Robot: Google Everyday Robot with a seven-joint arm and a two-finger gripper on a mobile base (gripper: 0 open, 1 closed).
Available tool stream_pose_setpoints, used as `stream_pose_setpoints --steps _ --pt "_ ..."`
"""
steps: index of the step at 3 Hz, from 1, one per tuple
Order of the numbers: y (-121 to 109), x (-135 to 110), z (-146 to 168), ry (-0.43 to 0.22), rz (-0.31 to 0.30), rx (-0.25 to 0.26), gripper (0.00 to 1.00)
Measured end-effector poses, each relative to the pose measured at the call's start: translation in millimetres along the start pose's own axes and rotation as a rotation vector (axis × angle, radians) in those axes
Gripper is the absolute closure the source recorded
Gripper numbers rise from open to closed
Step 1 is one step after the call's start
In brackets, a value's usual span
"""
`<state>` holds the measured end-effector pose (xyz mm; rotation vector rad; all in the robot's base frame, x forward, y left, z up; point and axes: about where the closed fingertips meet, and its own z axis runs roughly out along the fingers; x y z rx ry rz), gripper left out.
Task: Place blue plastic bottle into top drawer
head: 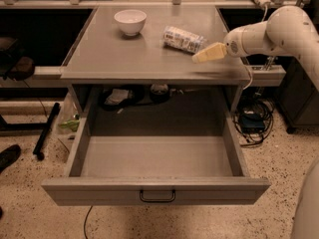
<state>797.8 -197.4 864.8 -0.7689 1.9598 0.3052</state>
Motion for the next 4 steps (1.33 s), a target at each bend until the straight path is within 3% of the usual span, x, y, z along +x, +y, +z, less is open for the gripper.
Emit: stream_pose_setpoints --steps 2,4 --pt "-8.8 -6.0 20.1 -0.072 0.041 -0.018 0.0" --pt "-9.8 -16.8 39.6 -0.133 0.044 -0.075 0.0"
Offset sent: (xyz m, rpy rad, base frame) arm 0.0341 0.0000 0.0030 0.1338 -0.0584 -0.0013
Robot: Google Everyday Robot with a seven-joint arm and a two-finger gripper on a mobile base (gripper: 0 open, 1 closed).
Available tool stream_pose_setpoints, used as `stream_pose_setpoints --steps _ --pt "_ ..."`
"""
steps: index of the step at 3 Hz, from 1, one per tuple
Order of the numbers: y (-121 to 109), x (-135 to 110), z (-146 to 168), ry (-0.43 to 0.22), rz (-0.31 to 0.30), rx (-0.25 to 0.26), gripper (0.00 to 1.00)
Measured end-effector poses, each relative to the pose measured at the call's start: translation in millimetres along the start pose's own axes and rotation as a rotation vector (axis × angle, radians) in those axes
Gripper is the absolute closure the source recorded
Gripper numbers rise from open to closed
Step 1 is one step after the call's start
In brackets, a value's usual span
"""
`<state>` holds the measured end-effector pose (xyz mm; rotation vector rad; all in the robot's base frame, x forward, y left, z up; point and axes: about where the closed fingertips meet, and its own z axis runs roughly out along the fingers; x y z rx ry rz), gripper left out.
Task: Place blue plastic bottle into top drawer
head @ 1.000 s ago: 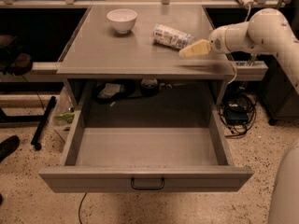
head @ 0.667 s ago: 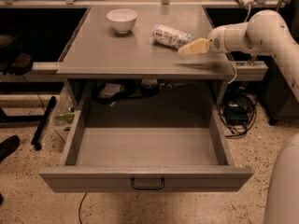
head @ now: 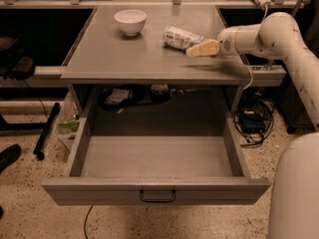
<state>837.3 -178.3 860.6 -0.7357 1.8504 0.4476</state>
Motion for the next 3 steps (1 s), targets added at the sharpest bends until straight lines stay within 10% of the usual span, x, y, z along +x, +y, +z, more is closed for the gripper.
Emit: stream_pose_setpoints --steps 3 --pt "7.3 -3.2 28.8 0.0 0.001 -0.071 0.0"
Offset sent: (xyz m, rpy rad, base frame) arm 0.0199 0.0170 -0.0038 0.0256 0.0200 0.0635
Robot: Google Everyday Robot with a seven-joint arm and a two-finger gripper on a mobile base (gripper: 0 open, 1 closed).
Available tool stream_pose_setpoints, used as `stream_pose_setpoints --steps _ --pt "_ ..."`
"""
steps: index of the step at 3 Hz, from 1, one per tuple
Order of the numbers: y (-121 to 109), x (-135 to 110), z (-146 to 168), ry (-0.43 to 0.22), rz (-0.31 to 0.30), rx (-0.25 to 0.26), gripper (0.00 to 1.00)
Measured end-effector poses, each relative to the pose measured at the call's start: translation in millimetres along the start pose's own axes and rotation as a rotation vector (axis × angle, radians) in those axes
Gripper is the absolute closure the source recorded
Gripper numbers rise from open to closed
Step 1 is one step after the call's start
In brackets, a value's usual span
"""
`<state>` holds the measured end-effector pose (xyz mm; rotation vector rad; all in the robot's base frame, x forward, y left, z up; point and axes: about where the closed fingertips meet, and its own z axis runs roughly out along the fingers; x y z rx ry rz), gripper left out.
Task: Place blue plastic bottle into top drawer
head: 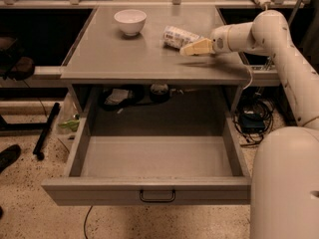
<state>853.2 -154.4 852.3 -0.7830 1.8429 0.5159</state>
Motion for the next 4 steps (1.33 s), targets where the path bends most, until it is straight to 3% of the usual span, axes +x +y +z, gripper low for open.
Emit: stream_pose_setpoints --steps 1,2,3,4 --pt "1.3 -0.9 7.5 0.007 -0.009 -0.02 0.0" --pt "3.5 -0.5 14.2 0.027 -0.02 -0.04 0.11" --pt "3.1 0.7 16.9 0.04 -0.027 -0.046 0.25" --pt "-4.4 3.1 11.0 0.051 -0.026 -0.021 0.48"
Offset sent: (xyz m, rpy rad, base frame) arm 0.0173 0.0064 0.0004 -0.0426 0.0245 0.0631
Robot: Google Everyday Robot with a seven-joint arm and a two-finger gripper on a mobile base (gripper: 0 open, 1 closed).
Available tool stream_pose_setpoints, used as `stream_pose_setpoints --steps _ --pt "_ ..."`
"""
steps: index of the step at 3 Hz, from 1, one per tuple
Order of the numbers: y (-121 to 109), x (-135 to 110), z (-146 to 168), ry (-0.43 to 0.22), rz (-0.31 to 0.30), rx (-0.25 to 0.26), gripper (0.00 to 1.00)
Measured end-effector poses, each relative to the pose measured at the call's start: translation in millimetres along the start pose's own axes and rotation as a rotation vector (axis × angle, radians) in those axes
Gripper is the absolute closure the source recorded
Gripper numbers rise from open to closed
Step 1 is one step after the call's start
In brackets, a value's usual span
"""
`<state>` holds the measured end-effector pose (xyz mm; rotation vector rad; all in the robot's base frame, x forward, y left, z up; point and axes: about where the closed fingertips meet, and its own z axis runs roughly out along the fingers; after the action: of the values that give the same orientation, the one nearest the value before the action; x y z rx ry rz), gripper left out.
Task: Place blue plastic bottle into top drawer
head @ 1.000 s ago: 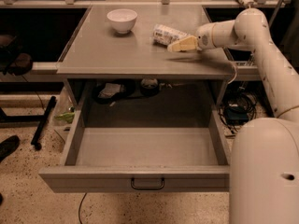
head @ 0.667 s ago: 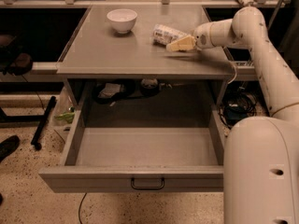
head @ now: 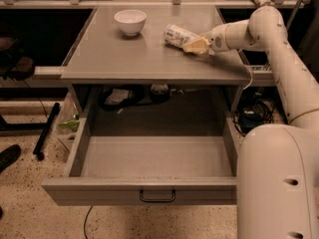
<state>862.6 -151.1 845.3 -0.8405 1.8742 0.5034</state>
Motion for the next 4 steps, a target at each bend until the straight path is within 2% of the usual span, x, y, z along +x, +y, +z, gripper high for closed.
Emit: stream_pose_setpoints --steps 1,2,3,4 --pt "-10.7 5.9 -17.2 0.011 0.012 0.048 0.72" --pt "-18.2 12.2 -49.4 0.02 0.017 0.118 0.95" --pt "-10.3 16.6 -91.3 0.014 -0.002 0.177 1.0" --pt "11.9 25.5 -122.8 0.007 -0.032 0.191 1.0"
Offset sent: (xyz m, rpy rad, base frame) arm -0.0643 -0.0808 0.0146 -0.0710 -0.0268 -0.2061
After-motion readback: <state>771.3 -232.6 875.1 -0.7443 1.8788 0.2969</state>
